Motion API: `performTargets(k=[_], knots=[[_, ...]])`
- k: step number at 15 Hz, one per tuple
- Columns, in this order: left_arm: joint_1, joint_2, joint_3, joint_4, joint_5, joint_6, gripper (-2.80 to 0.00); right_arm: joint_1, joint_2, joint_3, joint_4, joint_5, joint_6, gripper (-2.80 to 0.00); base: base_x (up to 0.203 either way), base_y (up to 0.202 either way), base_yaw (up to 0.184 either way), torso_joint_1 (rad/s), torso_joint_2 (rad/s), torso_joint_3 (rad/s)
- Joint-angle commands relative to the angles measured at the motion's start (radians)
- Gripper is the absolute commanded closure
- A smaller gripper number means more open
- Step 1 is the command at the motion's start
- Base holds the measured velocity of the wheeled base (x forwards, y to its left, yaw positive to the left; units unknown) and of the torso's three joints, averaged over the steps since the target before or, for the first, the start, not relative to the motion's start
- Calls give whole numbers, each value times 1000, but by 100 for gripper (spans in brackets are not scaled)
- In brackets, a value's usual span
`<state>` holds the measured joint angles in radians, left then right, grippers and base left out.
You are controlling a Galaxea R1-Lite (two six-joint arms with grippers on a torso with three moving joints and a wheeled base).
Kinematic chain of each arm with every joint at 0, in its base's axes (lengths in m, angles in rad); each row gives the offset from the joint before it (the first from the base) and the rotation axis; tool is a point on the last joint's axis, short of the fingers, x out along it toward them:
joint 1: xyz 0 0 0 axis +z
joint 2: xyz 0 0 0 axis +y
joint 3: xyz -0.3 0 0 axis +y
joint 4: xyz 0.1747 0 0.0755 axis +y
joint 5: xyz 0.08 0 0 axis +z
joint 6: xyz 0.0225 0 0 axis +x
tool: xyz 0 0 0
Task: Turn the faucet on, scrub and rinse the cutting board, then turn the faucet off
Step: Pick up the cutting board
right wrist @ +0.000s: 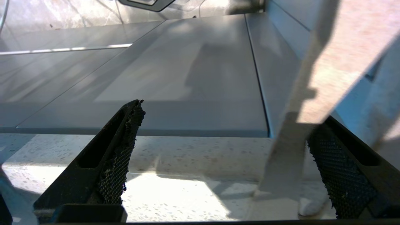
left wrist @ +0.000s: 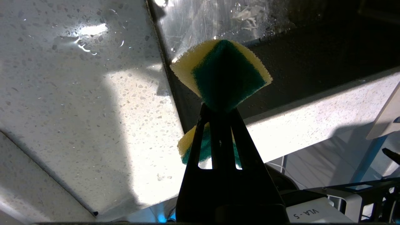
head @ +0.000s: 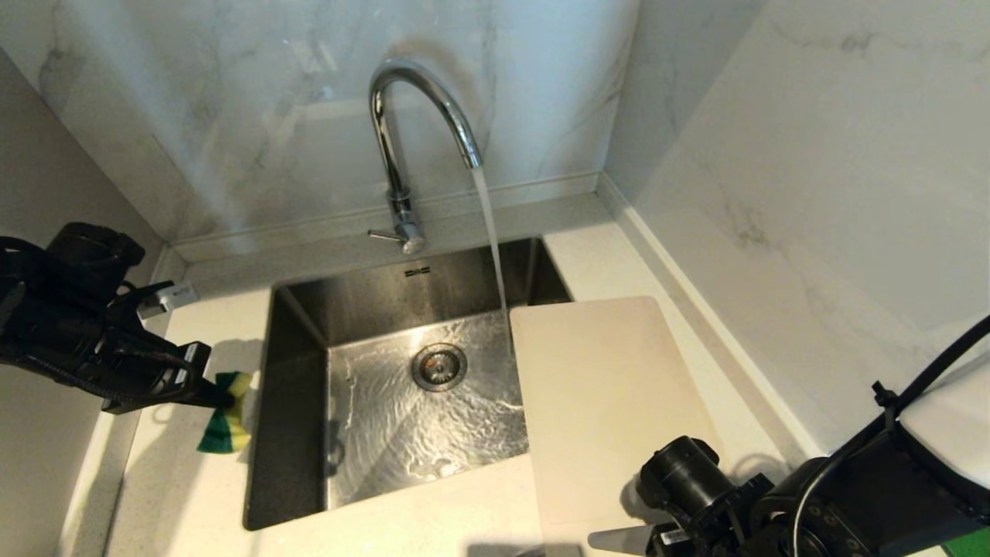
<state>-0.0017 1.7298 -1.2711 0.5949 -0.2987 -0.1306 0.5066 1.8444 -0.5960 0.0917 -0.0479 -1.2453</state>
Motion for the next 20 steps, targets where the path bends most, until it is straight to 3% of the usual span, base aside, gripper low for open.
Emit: performTargets(k=[1, 8, 10, 17, 20], knots=[[0, 2, -1, 3, -2, -1, 0, 15, 15, 9, 0, -1, -7, -280, 0, 0, 0, 0, 0, 0], [-8, 9, 2, 3, -5, -1, 0, 20, 29, 39, -57, -56, -5, -280, 0, 0, 0, 0, 0, 0], [-9, 11, 1, 3, -6, -2, 0, 27, 28, 44, -99, -128, -1, -280, 0, 0, 0, 0, 0, 0], [-6, 11, 1, 3, -5, -3, 0, 33, 67, 67, -147, -130, 6, -280, 0, 0, 0, 0, 0, 0], [-7, 14, 1, 3, -5, -3, 0, 36, 97, 91, -230, -129, 14, -280, 0, 0, 0, 0, 0, 0]])
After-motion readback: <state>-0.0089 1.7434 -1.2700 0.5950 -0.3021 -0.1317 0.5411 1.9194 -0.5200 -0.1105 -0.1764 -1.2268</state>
